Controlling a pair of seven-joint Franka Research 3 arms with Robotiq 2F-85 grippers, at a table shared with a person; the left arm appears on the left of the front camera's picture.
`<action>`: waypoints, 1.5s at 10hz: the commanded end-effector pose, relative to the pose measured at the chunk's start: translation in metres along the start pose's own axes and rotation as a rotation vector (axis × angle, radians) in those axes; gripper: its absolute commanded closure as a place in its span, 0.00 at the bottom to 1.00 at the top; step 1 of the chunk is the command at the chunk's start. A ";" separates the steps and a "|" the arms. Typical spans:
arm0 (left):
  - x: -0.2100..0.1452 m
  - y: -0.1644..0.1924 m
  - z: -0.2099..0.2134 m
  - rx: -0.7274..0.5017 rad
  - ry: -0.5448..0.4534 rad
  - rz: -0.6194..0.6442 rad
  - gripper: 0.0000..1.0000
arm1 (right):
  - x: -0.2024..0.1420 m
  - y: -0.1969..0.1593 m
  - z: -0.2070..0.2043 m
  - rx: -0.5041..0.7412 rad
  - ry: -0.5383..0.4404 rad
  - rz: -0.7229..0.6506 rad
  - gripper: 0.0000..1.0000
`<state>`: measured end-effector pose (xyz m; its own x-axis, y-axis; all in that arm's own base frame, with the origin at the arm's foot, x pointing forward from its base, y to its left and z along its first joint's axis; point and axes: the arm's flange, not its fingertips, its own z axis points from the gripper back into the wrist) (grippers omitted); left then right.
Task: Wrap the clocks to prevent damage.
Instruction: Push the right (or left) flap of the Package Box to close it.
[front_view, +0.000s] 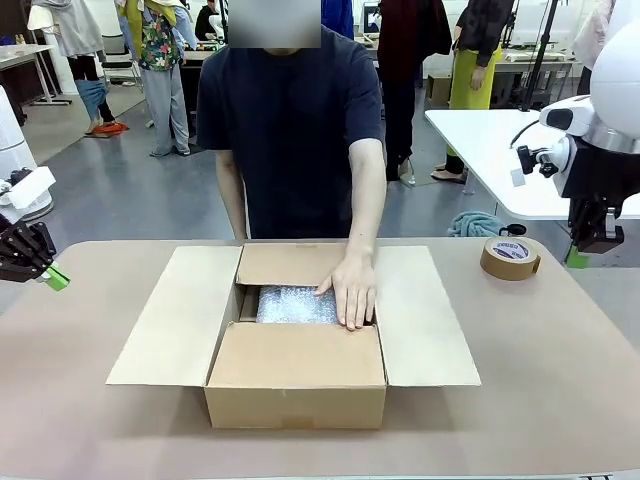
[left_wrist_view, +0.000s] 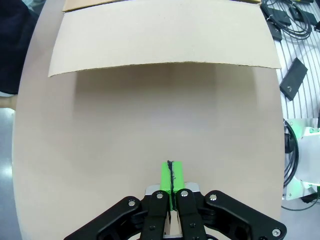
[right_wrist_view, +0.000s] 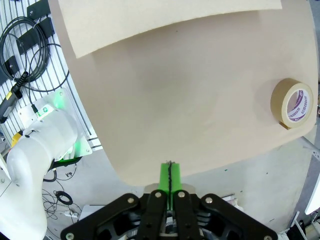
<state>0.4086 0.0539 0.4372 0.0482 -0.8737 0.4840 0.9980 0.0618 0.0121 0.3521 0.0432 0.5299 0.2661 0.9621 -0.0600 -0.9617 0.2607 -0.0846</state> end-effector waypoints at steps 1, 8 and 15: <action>-0.002 0.000 0.004 -0.006 -0.016 0.002 1.00 | 0.000 0.001 -0.005 0.001 -0.030 0.005 0.99; -0.018 -0.015 -0.072 0.072 -0.235 -0.087 1.00 | 0.000 0.001 -0.005 0.001 -0.030 0.005 0.99; 0.006 0.009 -0.137 -0.098 -0.452 0.034 1.00 | 0.000 0.001 -0.005 0.001 -0.030 0.005 0.99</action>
<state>0.4137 -0.0210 0.3223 0.0686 -0.6545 0.7529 0.9971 0.0204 -0.0732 0.3518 0.0433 0.5300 0.2657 0.9622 -0.0597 -0.9617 0.2603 -0.0855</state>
